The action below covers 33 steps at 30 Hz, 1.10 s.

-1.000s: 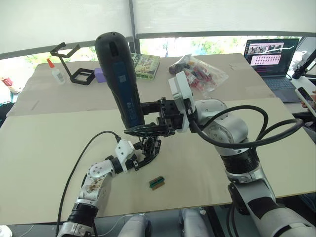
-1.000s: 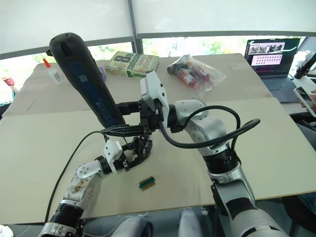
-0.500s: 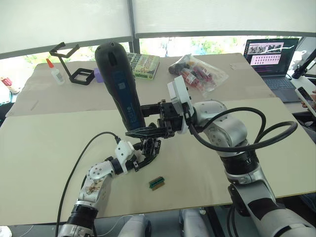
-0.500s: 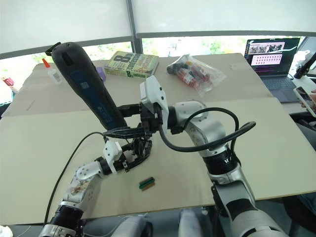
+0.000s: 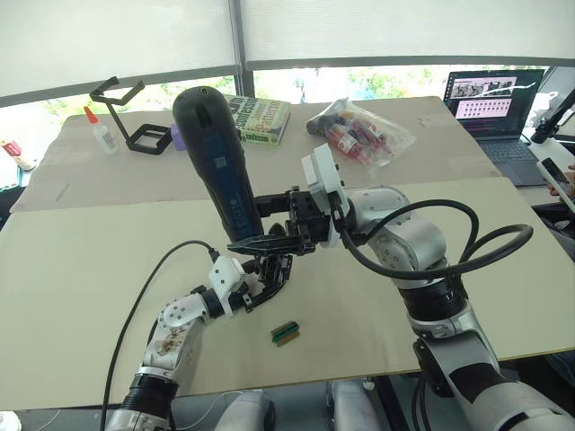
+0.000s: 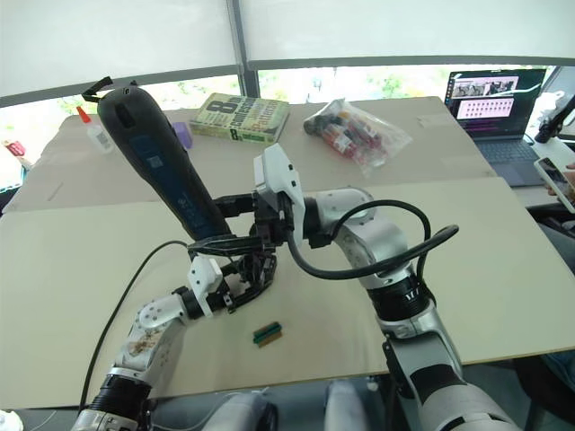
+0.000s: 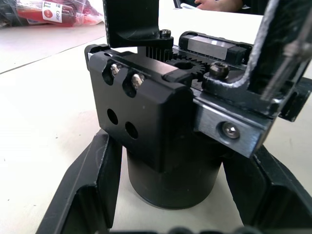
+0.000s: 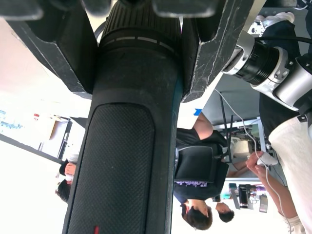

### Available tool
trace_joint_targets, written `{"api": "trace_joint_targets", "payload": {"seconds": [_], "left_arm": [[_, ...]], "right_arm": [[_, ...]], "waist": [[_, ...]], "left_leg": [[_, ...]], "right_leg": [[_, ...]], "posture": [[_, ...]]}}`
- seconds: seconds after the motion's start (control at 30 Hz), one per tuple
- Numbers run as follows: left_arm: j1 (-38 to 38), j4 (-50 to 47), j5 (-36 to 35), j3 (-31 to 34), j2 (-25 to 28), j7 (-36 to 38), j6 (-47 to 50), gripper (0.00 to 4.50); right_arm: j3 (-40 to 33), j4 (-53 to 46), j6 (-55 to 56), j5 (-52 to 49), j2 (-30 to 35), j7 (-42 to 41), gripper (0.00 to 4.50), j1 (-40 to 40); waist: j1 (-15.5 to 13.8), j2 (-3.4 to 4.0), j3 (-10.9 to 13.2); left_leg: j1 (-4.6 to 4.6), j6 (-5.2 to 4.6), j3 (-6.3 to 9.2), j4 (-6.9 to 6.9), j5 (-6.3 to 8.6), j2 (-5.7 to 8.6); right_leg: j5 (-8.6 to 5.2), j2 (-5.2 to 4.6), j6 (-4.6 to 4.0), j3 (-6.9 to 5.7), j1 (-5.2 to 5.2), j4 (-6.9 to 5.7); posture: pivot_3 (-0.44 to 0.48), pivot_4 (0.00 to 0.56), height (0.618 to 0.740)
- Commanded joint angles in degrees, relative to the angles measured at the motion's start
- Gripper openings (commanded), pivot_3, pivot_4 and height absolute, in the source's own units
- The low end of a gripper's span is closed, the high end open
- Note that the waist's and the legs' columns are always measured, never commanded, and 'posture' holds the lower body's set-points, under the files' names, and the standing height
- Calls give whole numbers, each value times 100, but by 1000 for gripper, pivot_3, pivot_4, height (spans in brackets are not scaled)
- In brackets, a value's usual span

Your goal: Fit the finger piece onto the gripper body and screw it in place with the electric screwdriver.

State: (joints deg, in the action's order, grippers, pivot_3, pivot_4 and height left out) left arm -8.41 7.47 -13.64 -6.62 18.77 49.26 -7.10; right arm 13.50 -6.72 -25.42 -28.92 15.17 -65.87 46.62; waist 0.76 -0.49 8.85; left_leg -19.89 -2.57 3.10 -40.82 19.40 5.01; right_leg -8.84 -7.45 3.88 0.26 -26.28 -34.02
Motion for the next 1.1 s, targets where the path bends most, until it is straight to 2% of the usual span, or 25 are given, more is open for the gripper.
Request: {"api": "trace_joint_targets", "payload": {"seconds": [0.03, 1.1], "left_arm": [[180, 53, 141, -243, 44, 81, 213, 2502], [263, 53, 148, -297, 18, 82, 183, 2502]], "right_arm": [[-136, -321, 116, -189, -78, 15, 1976, 154], [-3, -348, -485, -167, 148, 139, 1976, 487]], "waist": [[-1, 0, 0], [-2, 0, 0]], "left_leg": [[0, 0, 0, 0, 0, 0], [-1, -1, 2, 4, 1, -1]], "right_leg": [[0, 0, 0, 0, 0, 0], [0, 0, 0, -6, 1, 0]], "posture": [[0, 150, 740], [0, 150, 740]]}}
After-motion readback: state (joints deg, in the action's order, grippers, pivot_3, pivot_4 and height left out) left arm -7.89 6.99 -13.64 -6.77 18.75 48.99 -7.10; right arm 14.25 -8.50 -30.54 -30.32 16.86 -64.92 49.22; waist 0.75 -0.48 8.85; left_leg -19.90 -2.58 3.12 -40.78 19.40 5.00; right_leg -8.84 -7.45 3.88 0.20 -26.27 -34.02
